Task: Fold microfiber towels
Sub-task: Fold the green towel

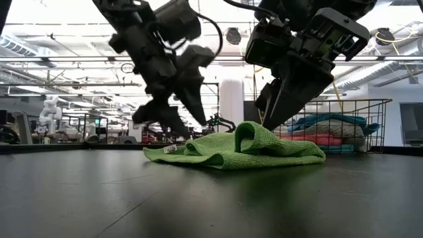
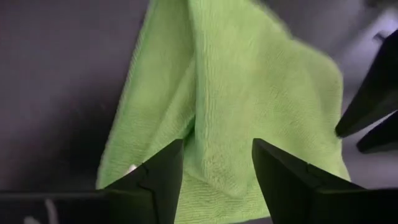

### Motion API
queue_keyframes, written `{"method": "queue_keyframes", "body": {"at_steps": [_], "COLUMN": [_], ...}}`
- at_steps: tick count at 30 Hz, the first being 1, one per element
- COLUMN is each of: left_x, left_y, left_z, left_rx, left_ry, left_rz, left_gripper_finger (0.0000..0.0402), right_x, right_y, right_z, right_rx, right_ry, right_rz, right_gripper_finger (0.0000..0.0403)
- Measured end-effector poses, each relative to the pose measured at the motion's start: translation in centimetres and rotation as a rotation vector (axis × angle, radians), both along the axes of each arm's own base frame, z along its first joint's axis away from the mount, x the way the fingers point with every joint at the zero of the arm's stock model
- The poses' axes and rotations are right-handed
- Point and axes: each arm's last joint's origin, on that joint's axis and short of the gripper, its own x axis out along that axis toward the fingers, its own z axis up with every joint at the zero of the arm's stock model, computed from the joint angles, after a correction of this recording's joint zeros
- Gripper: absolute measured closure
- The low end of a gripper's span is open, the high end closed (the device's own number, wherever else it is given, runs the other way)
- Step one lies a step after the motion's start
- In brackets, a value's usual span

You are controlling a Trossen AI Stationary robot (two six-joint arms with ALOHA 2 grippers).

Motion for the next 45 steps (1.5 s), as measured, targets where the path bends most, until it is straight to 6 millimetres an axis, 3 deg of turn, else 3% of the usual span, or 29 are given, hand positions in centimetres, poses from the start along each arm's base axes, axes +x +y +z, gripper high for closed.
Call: {"method": "queue_keyframes", "body": {"at_steps": [6, 14, 29, 35, 41, 45], "left_x": [0.8, 1.4, 1.5, 1.5, 0.8, -0.5], "left_y": [-0.3, -0.2, -0.9, -0.7, -0.8, -0.7], "left_z": [-2.4, -2.2, -2.1, -2.0, 0.1, 1.0], "left_rx": [-0.083, -0.094, -0.064, -0.075, -0.085, -0.086], "left_ry": [0.044, -0.022, -0.043, -0.044, -0.074, 0.007], "left_rz": [-0.006, 0.016, -0.018, -0.017, -0.021, -0.008], "left_gripper_finger": [0.0206, 0.0216, 0.0392, 0.0395, 0.0396, 0.0395], "right_x": [0.0, -0.2, -0.1, -0.2, -0.2, -0.3], "right_y": [0.0, -0.1, -0.3, -0.4, -0.4, -0.4], "right_z": [0.0, -0.1, -0.1, -0.2, -0.2, -0.3], "right_rx": [-0.001, -0.005, -0.008, -0.008, -0.007, -0.008], "right_ry": [0.004, 0.021, 0.022, 0.028, 0.037, 0.045], "right_rz": [-0.001, -0.002, -0.015, -0.016, -0.015, -0.014], "right_gripper_finger": [0.0303, 0.0303, 0.0303, 0.0303, 0.0303, 0.0303]}}
